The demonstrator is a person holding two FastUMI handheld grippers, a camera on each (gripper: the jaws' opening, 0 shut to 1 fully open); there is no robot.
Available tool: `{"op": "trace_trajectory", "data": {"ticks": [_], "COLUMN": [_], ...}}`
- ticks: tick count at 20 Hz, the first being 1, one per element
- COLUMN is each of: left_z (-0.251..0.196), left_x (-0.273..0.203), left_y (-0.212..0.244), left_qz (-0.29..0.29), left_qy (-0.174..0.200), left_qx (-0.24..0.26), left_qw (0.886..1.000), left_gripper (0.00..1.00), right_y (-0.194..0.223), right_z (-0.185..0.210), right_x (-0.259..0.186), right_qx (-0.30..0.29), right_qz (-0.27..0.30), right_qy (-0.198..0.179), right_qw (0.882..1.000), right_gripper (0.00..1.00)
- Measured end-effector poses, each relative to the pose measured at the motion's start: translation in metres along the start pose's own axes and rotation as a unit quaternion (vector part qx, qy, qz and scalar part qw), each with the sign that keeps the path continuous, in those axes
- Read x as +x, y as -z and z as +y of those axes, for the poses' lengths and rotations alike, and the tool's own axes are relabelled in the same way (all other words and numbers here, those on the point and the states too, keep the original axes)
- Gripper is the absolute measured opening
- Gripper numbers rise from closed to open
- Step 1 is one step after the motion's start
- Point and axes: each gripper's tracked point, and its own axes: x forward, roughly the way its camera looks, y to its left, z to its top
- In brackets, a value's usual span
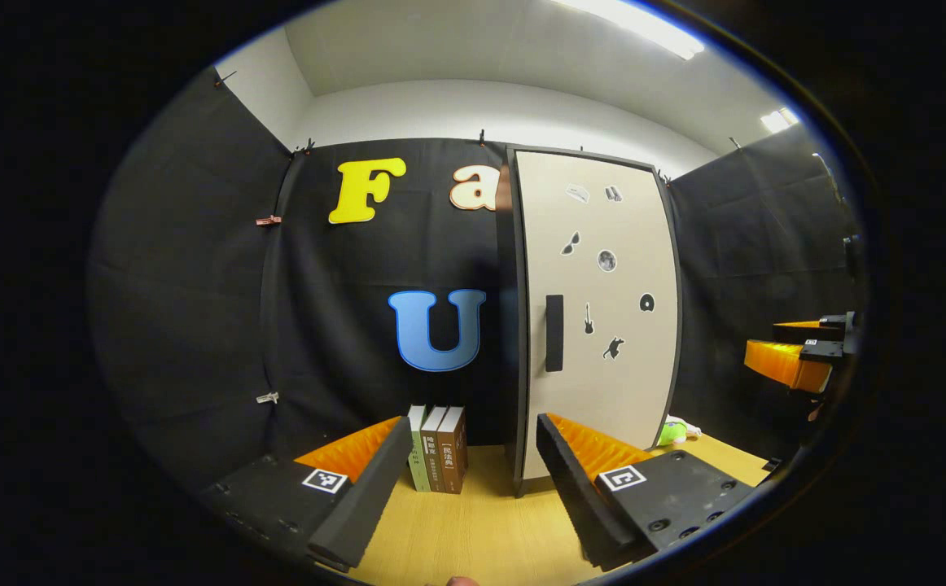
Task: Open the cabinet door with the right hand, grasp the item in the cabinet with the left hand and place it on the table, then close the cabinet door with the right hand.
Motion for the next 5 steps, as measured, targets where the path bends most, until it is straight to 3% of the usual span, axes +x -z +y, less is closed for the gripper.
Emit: {"op": "trace_trajectory", "data": {"ticks": [5], "left_z": [0.0001], "left_x": [-0.0008], "left_y": [0.0002], "left_qz": [0.0], "left_qy": [0.001], "left_qx": [0.0], "left_qw": [1.0], "left_gripper": [0.96], "right_y": [-0.0009], "right_z": [0.0004], "right_x": [-0.002], "right_qx": [0.0], "right_qz": [0.0], "right_qy": [0.0], "right_qw": [1.0], "right_gripper": [0.98]}}
